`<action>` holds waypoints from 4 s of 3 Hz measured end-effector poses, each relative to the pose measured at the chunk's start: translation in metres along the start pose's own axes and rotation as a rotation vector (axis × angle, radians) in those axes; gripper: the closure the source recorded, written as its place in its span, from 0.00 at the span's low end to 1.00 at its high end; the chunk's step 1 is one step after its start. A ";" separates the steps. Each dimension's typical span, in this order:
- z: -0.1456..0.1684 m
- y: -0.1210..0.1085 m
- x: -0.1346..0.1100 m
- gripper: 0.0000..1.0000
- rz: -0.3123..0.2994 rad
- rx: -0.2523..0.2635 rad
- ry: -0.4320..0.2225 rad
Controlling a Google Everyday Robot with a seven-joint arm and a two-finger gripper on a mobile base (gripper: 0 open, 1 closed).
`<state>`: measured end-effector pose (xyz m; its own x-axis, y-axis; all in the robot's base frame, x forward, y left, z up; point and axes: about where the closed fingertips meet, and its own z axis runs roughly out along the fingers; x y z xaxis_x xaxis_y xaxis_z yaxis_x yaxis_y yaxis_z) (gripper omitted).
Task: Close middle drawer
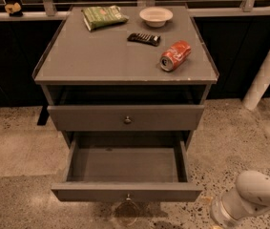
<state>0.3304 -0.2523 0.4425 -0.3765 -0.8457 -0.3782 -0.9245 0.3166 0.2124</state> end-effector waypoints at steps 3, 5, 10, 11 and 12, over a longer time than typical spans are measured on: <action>0.080 -0.075 -0.003 0.00 -0.011 -0.083 -0.152; 0.027 -0.119 -0.052 0.00 -0.071 0.121 -0.205; 0.042 -0.148 -0.066 0.00 0.003 0.045 -0.213; 0.087 -0.179 -0.055 0.00 0.051 -0.014 -0.227; 0.101 -0.220 -0.061 0.00 0.076 0.018 -0.253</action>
Offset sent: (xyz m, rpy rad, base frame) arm 0.0715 0.0125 -0.1251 0.2210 0.0962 0.0261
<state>0.5508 -0.2272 0.3281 -0.4461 -0.6853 -0.5757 -0.8929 0.3851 0.2334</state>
